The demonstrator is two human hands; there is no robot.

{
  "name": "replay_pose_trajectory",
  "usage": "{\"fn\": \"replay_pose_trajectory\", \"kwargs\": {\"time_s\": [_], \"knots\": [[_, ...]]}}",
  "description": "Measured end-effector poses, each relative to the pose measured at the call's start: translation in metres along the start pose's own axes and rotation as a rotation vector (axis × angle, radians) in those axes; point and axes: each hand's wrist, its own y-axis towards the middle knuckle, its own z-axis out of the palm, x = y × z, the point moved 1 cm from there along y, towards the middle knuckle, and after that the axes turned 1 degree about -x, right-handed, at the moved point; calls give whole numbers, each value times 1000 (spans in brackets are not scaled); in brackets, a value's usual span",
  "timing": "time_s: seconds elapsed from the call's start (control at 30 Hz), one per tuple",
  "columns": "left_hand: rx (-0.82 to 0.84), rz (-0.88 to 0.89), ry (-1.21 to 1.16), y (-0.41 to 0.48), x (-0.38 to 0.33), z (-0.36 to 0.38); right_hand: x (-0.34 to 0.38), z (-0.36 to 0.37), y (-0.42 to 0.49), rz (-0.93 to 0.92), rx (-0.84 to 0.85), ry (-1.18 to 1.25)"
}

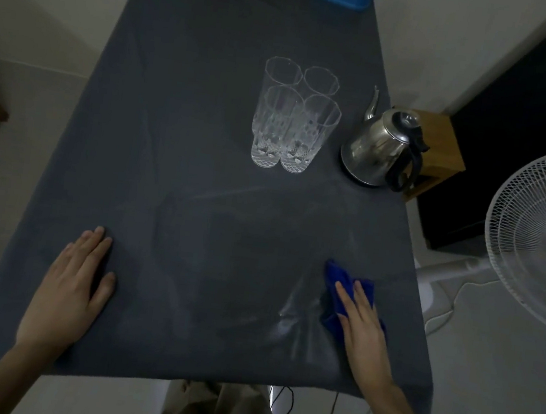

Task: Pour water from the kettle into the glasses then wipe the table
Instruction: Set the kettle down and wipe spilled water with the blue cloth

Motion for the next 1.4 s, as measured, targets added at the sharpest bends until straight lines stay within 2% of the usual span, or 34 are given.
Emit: {"fn": "replay_pose_trajectory", "kwargs": {"time_s": [0.2, 0.33, 0.4, 0.47, 0.53, 0.57, 0.67, 0.83, 0.97, 1.03, 1.17, 1.27, 1.4], "knots": [[-2, -8, 8, -1, 3, 2, 134, 43, 14, -546, 165, -74], [12, -11, -3, 0, 3, 2, 202, 65, 28, -657, 275, 58], [17, -14, -2, -1, 3, 1, 208, 69, 36, -685, 235, 104], [19, -16, -3, -1, 4, 1, 198, 57, 42, -543, 204, 209], [19, -19, -5, -1, 3, 0, 177, 40, 46, -303, 205, 381], [20, -15, -4, -1, 2, 0, 162, 35, 48, -239, 166, 386], [19, -9, 4, -2, 1, 0, 101, 21, 44, -169, 152, 315], [26, -17, 6, -1, 1, 1, -16, -7, 16, -30, 83, -22], [26, -23, 7, -1, 1, 1, -63, -26, 5, 18, 92, -131], [22, -24, 4, 0, 3, 1, -63, -22, 8, 16, 127, -82], [9, -11, -8, 1, 1, 0, -45, -10, 18, 103, 69, 102], [-4, -5, -14, 1, 0, -2, -14, 1, 41, 31, 24, 175], [-4, -1, -13, 0, 1, -2, 57, 29, 74, -128, -5, 157]]}}
